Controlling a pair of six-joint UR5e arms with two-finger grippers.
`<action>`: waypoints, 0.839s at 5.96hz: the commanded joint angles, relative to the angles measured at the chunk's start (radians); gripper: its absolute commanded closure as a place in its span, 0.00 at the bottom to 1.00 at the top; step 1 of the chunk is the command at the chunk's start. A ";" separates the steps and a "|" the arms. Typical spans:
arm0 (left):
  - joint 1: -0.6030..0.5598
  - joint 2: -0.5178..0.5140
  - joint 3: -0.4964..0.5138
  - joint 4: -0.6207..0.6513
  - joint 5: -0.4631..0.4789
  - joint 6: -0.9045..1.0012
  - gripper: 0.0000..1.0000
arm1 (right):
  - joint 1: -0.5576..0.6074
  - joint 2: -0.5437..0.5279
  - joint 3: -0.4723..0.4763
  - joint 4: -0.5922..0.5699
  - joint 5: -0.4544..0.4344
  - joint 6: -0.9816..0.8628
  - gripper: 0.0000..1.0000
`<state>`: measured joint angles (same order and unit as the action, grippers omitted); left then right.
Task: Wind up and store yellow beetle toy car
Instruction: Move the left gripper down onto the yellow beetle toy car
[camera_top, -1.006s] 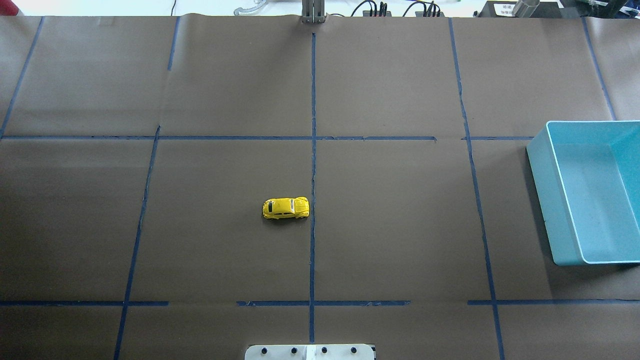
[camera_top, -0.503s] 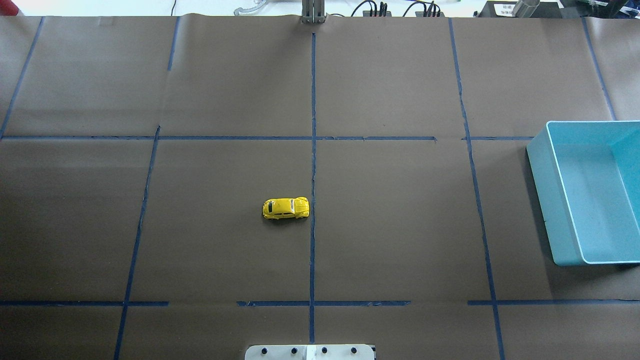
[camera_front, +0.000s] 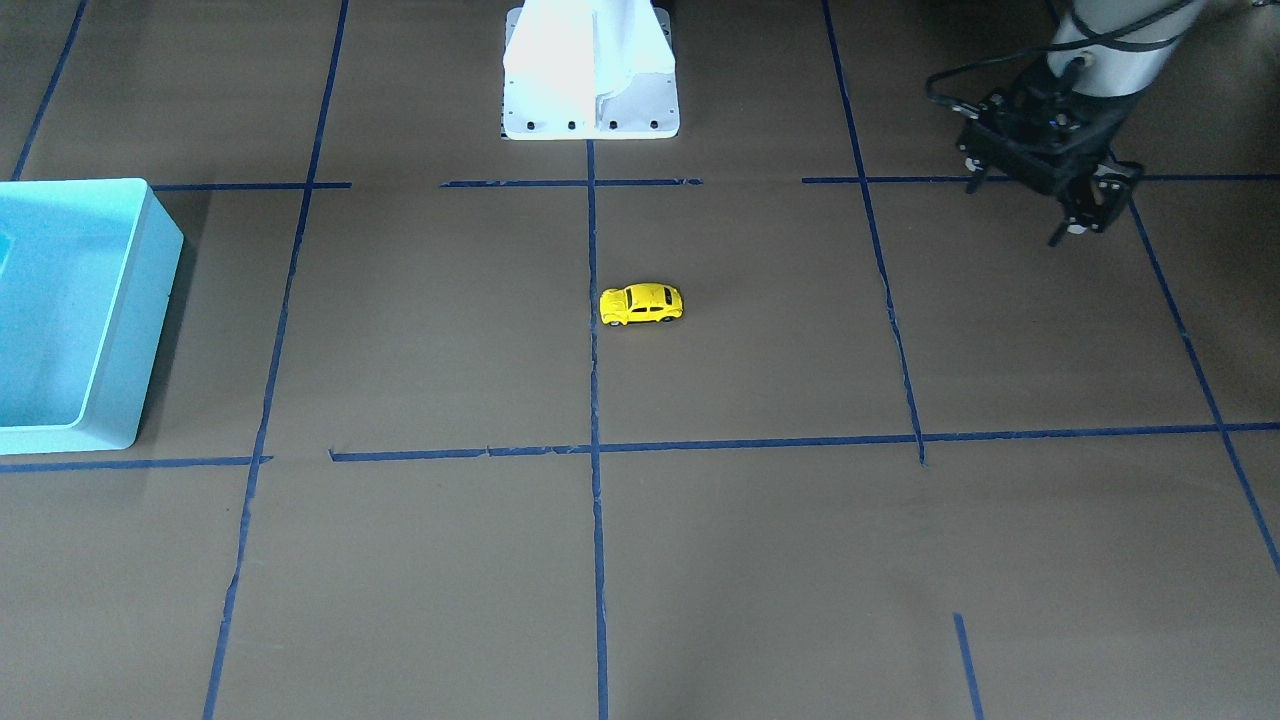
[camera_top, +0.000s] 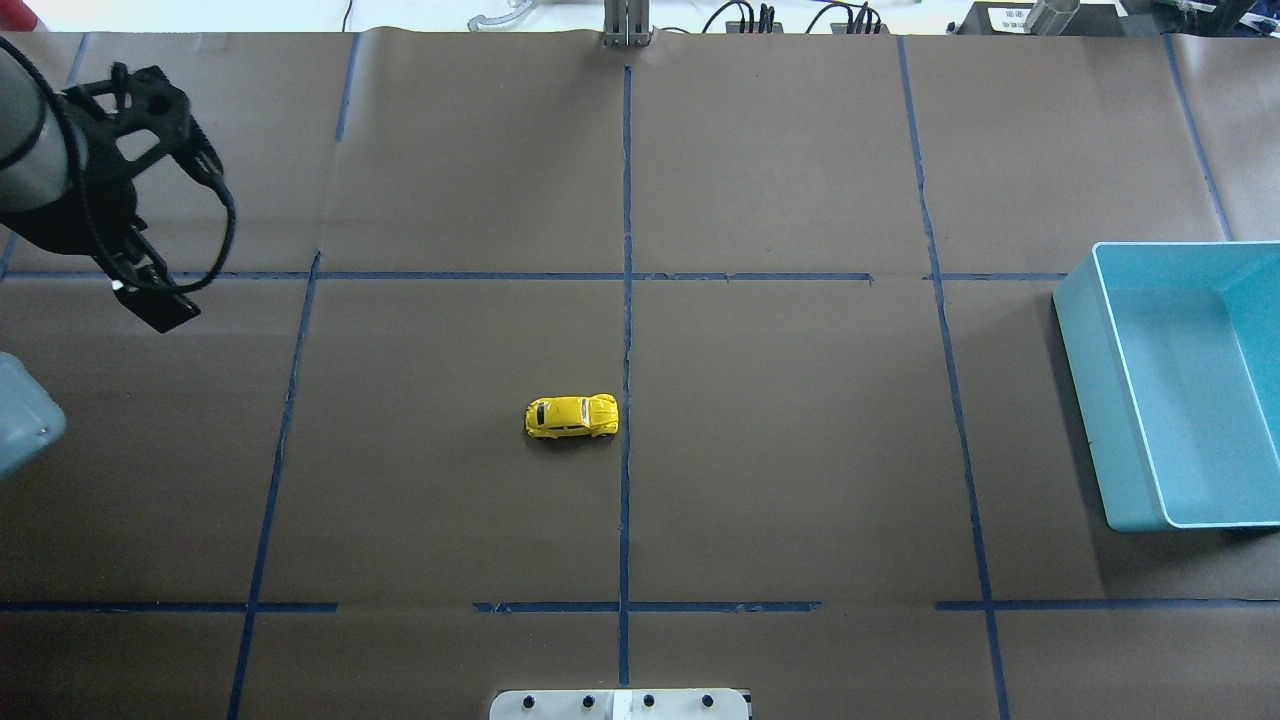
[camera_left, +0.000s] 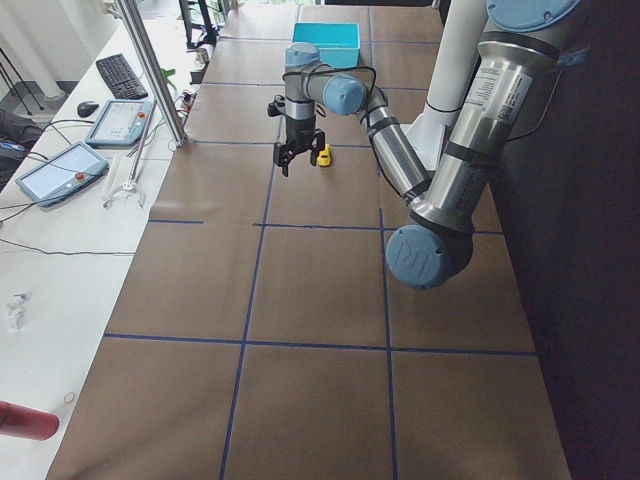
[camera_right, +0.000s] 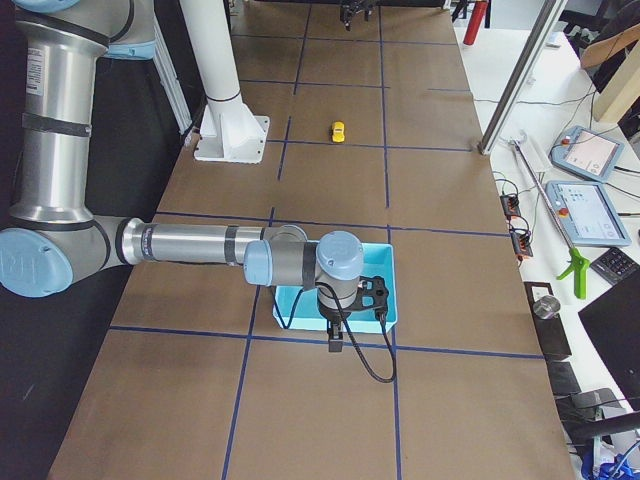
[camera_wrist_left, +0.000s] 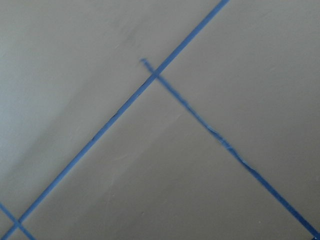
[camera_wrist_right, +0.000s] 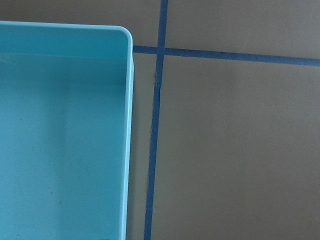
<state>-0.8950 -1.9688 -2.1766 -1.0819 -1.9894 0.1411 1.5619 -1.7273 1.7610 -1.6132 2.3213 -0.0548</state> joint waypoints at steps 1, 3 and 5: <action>0.176 -0.080 0.003 0.005 0.073 0.015 0.00 | -0.006 0.005 0.023 -0.050 -0.028 0.000 0.00; 0.335 -0.152 0.064 -0.051 0.087 0.164 0.00 | -0.008 0.005 0.018 -0.045 -0.031 -0.010 0.00; 0.335 -0.177 0.226 -0.238 0.092 0.302 0.00 | -0.008 0.003 0.014 -0.045 -0.031 -0.010 0.00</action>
<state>-0.5640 -2.1337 -2.0214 -1.2394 -1.8989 0.3832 1.5540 -1.7232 1.7774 -1.6584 2.2904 -0.0642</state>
